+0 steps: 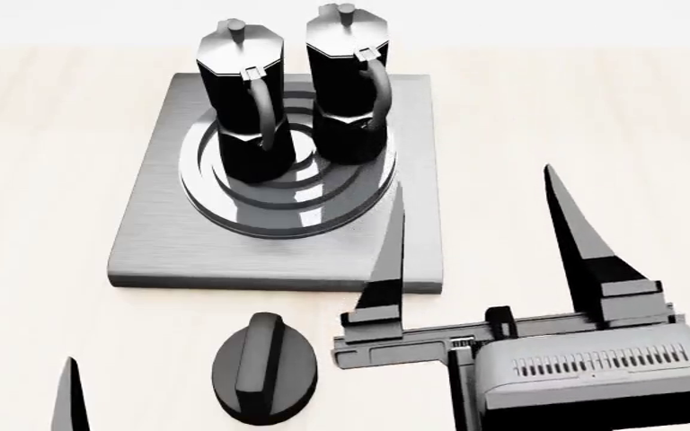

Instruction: Put both moka pots on the stove.

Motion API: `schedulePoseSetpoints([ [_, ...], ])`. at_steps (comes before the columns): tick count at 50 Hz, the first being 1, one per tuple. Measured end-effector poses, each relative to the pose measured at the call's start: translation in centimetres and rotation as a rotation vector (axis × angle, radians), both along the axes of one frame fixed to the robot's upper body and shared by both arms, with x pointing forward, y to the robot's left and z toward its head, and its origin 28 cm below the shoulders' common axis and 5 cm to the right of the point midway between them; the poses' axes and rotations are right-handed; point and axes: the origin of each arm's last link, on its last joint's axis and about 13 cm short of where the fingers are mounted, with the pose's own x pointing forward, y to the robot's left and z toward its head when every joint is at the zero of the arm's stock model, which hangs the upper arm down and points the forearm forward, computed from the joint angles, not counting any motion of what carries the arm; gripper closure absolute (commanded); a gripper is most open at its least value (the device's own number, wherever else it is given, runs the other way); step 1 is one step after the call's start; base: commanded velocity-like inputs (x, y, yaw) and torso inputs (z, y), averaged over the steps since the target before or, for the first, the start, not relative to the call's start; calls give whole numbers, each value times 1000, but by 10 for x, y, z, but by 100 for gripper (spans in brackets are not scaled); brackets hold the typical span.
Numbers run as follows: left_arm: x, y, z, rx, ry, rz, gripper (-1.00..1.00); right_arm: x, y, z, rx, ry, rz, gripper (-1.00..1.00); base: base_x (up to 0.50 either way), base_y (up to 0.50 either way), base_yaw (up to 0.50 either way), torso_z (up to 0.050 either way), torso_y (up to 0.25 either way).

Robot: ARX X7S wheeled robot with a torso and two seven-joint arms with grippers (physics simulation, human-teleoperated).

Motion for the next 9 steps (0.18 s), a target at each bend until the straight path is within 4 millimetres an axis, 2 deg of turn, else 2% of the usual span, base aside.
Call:
schedulePoseSetpoints([
  [9,0,0,1,-1,-4,2,-100,-17,0,-23,7,30,-8,-100,0,0,0,0,0],
])
